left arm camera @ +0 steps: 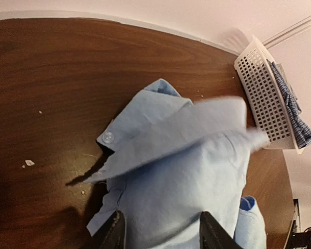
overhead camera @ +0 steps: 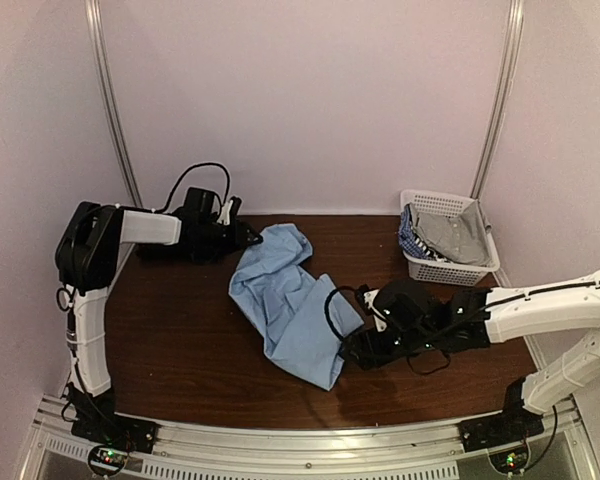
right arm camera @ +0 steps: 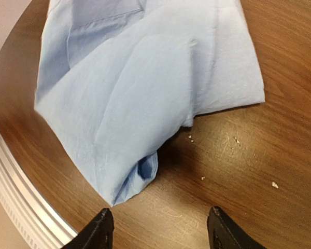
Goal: Fold and stack the long sleeve shirts
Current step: Flatten out the crumpled shirt at the center of the board.
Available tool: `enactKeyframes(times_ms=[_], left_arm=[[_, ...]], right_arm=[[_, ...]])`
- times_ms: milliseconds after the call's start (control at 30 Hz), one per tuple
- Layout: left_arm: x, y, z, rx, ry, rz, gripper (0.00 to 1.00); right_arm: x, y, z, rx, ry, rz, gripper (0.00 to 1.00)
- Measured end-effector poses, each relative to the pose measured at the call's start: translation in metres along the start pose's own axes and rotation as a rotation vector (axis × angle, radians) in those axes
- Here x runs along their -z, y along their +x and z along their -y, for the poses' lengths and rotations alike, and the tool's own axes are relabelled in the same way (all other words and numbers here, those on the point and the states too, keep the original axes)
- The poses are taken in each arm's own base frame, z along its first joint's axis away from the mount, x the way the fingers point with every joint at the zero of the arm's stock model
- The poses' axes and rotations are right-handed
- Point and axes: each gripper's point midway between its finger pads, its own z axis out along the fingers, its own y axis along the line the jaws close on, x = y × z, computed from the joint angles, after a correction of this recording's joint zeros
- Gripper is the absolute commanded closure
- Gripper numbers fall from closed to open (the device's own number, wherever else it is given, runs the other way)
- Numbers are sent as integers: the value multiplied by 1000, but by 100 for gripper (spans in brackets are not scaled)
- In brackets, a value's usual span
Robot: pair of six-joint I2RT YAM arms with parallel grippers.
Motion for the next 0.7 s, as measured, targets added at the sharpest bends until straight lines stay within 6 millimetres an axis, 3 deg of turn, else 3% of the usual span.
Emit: enactKeyframes(times_ms=[133,233,367,500,567,700], left_arm=[[3,-16,1,8,-47,6,35],[21,-33,8,-12,-103,46,34],[58,-39,24,-48,-190,92,32],[80,-20,45,-107,-254,84,25],[73,9,63,-155,-265,29,21],[58,63,69,-231,-333,-96,16]], right_arm=[[4,-18,13,-43,42,40,16],[10,-51,26,-92,65,112,16],[6,-99,40,-101,112,178,17],[-24,-146,41,-58,138,195,18],[-45,-164,44,-33,142,190,18],[-83,-190,64,-9,154,159,18]])
